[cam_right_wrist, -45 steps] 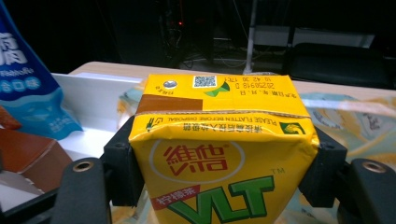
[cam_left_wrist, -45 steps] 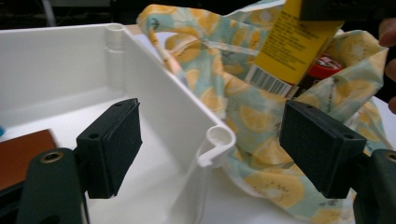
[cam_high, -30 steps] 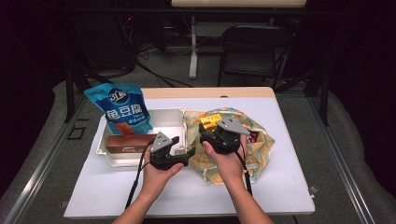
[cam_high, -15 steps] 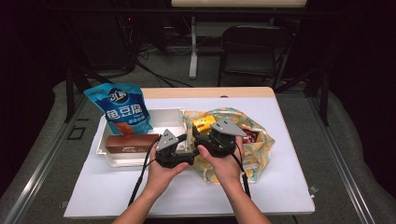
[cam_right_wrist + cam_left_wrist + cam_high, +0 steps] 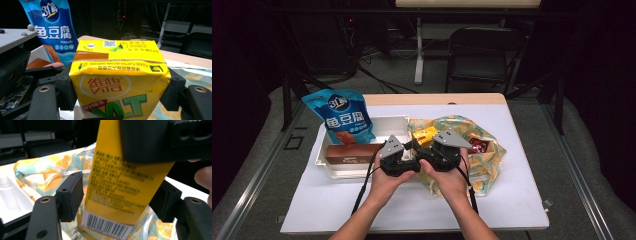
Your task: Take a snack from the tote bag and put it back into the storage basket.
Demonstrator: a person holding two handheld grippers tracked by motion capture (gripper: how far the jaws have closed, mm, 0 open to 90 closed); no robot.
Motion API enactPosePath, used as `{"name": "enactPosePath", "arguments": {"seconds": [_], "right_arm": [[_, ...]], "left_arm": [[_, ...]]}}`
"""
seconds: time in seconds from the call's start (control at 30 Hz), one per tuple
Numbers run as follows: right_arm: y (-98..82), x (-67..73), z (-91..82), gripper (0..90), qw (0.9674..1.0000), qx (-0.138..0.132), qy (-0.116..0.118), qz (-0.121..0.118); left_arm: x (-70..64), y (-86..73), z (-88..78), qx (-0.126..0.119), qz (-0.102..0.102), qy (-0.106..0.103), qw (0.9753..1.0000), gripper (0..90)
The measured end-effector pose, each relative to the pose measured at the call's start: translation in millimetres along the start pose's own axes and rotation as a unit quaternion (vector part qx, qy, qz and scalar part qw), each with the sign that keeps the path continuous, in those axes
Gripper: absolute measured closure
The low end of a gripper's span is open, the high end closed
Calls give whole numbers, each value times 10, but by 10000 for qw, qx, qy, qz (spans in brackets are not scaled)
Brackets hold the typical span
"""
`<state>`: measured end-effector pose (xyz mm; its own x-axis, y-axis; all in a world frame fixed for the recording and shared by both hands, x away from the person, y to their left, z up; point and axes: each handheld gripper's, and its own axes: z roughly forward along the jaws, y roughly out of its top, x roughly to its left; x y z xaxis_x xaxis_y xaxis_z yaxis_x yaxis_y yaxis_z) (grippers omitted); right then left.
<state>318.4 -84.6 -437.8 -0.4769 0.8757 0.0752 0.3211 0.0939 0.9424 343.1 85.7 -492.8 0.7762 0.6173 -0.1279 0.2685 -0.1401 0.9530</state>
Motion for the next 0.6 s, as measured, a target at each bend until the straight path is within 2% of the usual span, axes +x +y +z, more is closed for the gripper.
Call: {"name": "enactPosePath", "arguments": {"seconds": [0.2,0.27,0.3,0.33,0.37,0.43,0.53,0.6], "right_arm": [[-11,29,13,297,9999,33,98,-44],[-13,44,15,297,9999,33,127,-40],[-12,49,16,297,9999,35,146,-52],[-11,53,16,297,9998,52,150,-71],[-11,55,17,297,9998,52,161,-77],[-10,54,18,297,9998,56,182,-85],[-10,54,22,295,9997,68,224,-83],[-11,54,25,293,9995,72,277,-92]], "left_arm": [[19,-7,2,-70,88,-93,9999,380],[8,-9,2,-85,115,-13,9999,387],[18,-8,-2,-56,140,-112,9998,390],[16,-7,-3,-52,136,-106,9998,392],[7,-7,-4,-64,149,11,9999,393],[18,-2,-16,-13,157,-91,9998,395],[18,0,-33,13,198,-106,9997,418],[20,3,-51,37,139,-115,9998,449]]}}
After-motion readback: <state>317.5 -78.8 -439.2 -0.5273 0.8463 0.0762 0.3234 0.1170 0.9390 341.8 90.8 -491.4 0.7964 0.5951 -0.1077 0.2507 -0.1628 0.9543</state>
